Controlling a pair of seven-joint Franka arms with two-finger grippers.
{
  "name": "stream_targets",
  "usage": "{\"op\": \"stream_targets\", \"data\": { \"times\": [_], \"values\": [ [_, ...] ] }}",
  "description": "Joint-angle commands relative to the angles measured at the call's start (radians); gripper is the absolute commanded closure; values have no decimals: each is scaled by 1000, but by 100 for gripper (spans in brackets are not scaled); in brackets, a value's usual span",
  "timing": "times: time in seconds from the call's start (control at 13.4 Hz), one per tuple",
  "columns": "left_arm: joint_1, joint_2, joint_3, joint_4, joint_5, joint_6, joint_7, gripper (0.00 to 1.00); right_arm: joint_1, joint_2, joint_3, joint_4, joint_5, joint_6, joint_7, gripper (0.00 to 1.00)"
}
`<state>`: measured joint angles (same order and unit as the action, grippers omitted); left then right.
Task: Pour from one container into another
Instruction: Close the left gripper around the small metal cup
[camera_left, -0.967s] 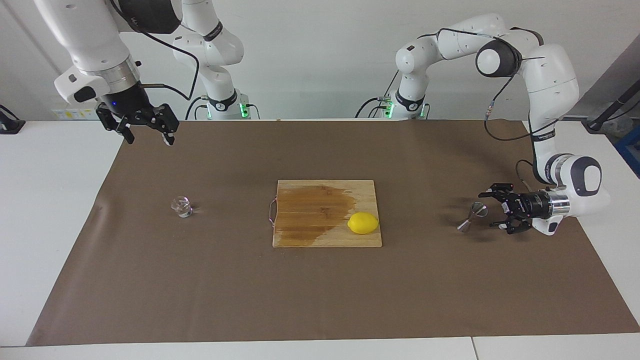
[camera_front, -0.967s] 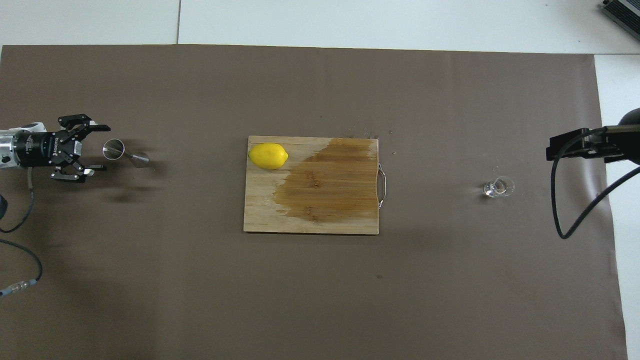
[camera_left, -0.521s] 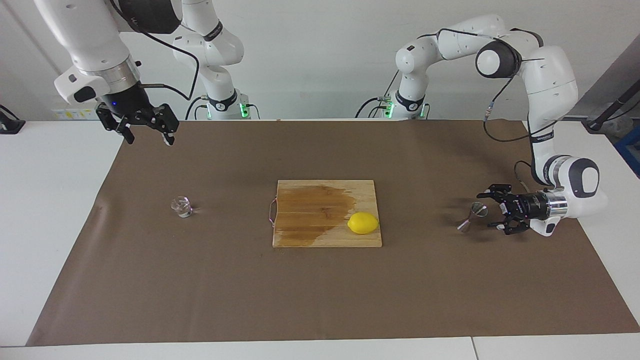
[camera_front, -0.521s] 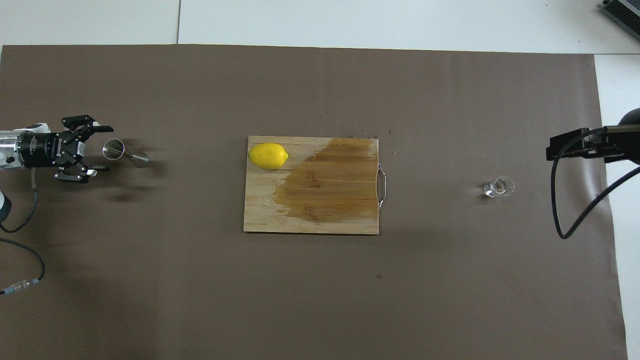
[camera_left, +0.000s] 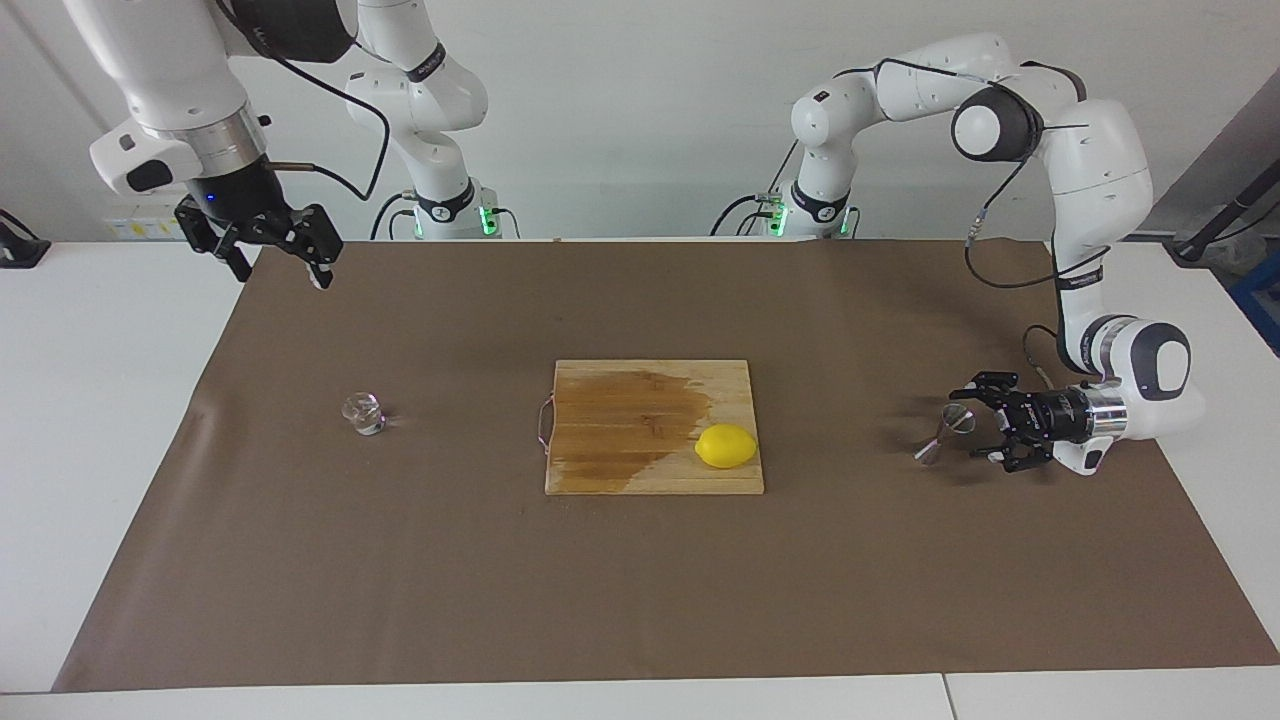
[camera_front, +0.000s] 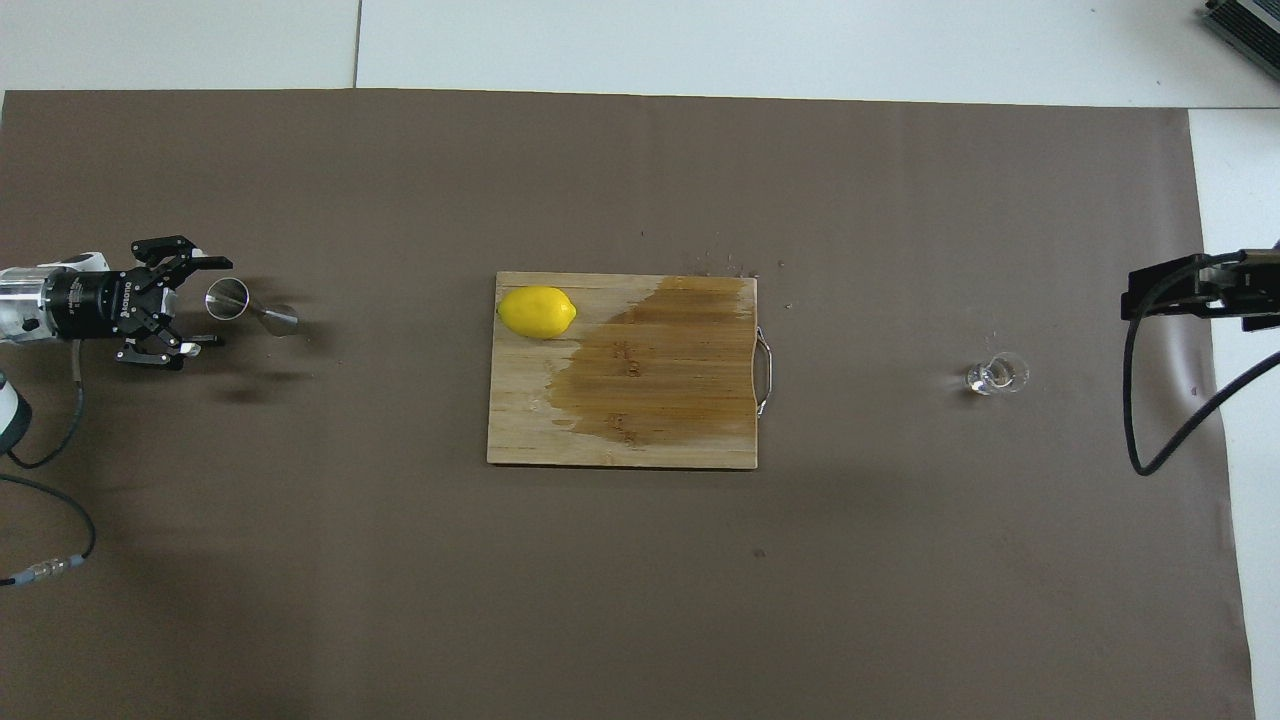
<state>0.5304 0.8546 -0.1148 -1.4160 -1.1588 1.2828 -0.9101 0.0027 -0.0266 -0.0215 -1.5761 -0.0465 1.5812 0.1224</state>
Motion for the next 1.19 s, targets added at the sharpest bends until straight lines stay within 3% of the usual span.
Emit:
{"op": "stream_targets", "data": {
  "times": [0.0, 1.12],
  "values": [
    [-10, 18, -5, 48, 18, -16, -10, 0, -16, -64, 0, -27, -6, -58, 37, 0],
    [5, 20, -14, 32, 22, -8, -4, 0, -15, -72, 3, -27, -1, -58, 37, 0]
  ]
}}
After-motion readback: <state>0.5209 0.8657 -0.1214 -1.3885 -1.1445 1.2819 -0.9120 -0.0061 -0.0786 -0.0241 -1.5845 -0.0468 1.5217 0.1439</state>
